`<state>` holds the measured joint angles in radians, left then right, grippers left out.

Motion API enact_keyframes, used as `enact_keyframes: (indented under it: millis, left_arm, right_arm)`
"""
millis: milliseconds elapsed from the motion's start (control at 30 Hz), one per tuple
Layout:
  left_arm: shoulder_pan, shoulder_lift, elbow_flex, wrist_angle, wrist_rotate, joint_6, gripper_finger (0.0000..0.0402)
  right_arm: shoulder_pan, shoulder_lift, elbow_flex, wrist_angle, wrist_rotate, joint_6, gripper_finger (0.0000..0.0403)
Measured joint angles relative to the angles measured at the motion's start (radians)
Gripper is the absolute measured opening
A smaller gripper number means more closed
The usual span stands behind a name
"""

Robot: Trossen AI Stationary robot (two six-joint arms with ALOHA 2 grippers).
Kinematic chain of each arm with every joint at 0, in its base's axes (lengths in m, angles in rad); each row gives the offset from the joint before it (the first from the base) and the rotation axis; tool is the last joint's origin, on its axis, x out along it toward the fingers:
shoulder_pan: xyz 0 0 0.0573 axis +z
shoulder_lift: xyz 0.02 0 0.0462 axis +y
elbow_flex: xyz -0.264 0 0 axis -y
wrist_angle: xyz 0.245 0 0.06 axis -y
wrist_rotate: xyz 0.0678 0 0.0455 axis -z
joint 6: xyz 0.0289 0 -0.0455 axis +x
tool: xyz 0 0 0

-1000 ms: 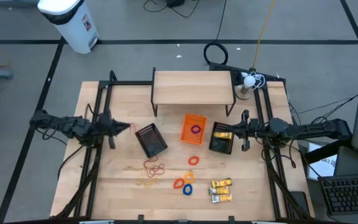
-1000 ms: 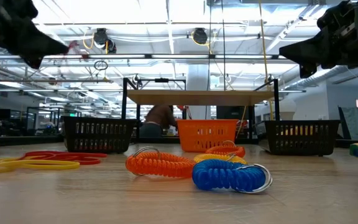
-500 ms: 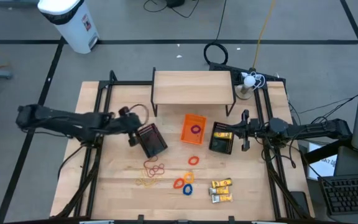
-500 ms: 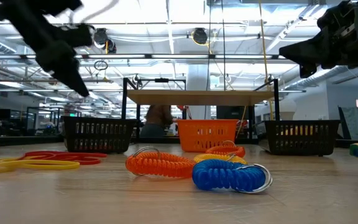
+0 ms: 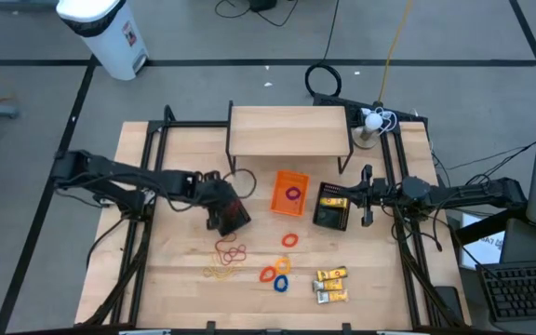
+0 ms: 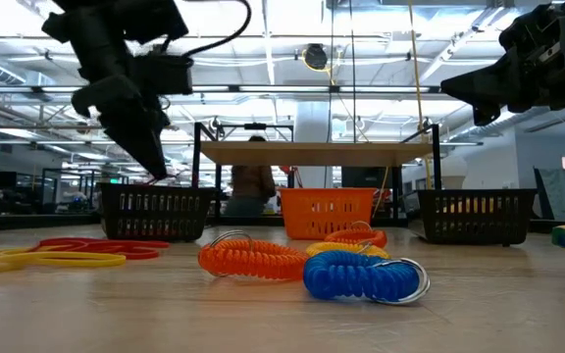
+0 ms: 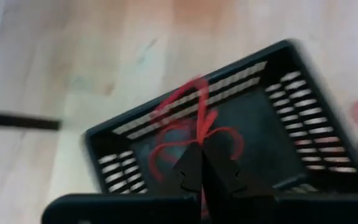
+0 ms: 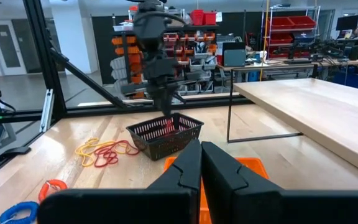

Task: Pick & Place Office Desk Supplies
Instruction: Put the red rubber band into the left black bin, then put the orange spring keychain into the orange bin

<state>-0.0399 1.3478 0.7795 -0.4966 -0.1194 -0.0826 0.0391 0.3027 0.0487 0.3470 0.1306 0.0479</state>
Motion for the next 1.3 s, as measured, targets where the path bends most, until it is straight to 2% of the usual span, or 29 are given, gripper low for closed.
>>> enact_keyframes:
  millis: [167,367,700,833,1067,1167,1300]
  left_arm:
    - [-0.05,0.008,0.014,-0.006,0.008,-0.003,0.0]
    - [0.003,0.008,0.014,-0.1,-0.021,-0.028,0.0]
    - [0.013,0.008,0.014,-0.096,-0.022,-0.021,0.0011]
    - [0.013,0.008,0.014,-0.094,-0.026,-0.021,0.0047]
    - [0.02,-0.046,0.015,-0.137,-0.046,-0.006,0.0152]
    - [0.024,-0.124,0.023,-0.169,-0.052,0.001,0.0189]
    - [0.044,-0.314,0.004,-0.098,-0.073,0.039,0.0205]
  right_arm:
    - [0.0,0.0,0.0,0.0,0.0,0.0,0.0004]
    - [0.0,0.0,0.0,0.0,0.0,0.0,0.0004]
    - [0.0,0.0,0.0,0.0,0.0,0.0,0.0004]
    - [0.0,0.0,0.0,0.0,0.0,0.004,0.0004]
    - [0.0,0.0,0.0,0.0,-0.001,0.015,0.0004]
    - [0.0,0.0,0.0,0.0,-0.001,0.015,0.0004]
    - [0.0,0.0,0.0,0.0,-0.001,0.015,0.0004]
